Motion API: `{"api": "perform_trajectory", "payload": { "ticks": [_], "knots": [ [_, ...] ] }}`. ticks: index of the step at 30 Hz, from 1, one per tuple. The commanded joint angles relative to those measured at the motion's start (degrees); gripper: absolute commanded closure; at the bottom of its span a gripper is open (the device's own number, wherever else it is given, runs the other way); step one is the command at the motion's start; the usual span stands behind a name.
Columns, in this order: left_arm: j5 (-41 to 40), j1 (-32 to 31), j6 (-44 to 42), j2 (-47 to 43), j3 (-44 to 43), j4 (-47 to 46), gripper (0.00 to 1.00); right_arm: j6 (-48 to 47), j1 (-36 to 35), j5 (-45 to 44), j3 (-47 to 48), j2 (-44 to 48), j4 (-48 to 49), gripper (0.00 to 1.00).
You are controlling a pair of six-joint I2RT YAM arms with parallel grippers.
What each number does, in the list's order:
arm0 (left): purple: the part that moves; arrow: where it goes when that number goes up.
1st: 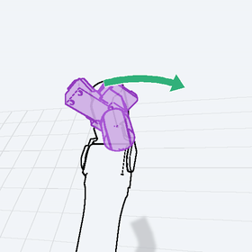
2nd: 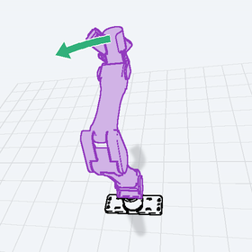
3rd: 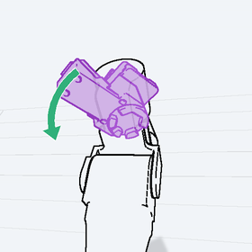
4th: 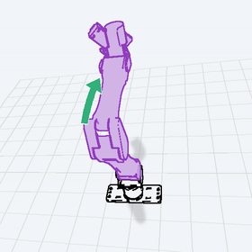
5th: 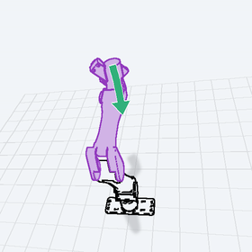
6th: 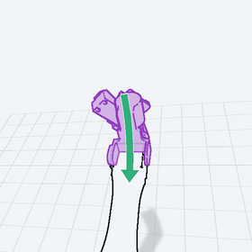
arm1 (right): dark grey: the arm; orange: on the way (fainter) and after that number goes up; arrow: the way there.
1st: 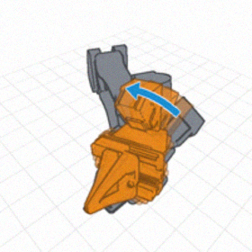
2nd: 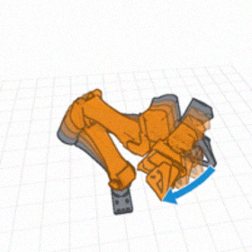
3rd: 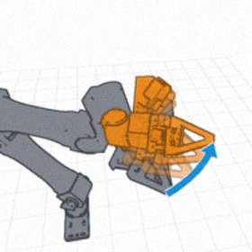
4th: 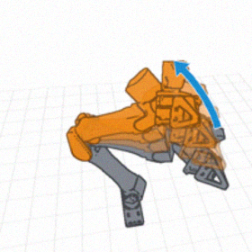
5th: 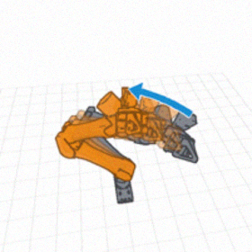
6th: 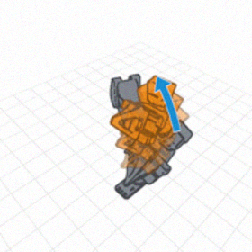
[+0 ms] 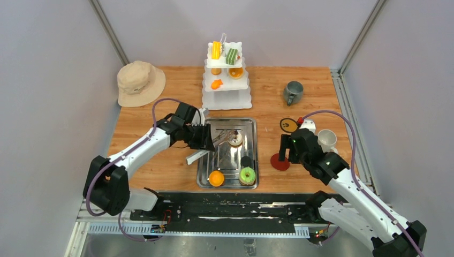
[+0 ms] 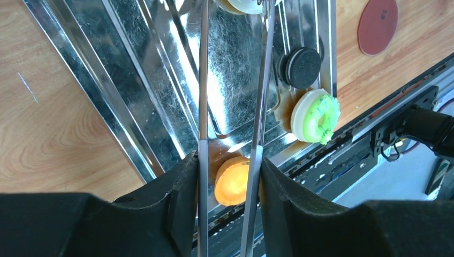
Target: Serve the afternoon tea
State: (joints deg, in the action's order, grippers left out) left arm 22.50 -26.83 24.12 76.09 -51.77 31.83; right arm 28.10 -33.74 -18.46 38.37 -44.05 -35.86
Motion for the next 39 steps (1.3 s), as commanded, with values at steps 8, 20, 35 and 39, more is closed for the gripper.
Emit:
{"api": "perform_trajectory", "payload": {
  "ticks": [8,20,35,39],
  "knots": [
    [3.45,-1.19,-0.84,2.92,-2.01,-2.36,0.59,-0.55,-0.44,0.60,1.52,-0.54,-0.95,0.16],
    [1.21,-1.21,-2.09,0.72,-5.37,1.45,1.00,-0.70,-0.45,-0.14,1.32,0.21,-1.56,0.16],
    [-4.71,-1.12,-0.56,-4.82,-12.46,4.16,1.00,-0.41,-0.38,-1.00,0.78,2.22,-2.55,0.17],
    [-8.85,-1.12,1.90,-5.25,-16.75,3.19,1.00,-0.16,-0.37,-1.07,0.69,2.66,-2.66,0.16]
  ]
}}
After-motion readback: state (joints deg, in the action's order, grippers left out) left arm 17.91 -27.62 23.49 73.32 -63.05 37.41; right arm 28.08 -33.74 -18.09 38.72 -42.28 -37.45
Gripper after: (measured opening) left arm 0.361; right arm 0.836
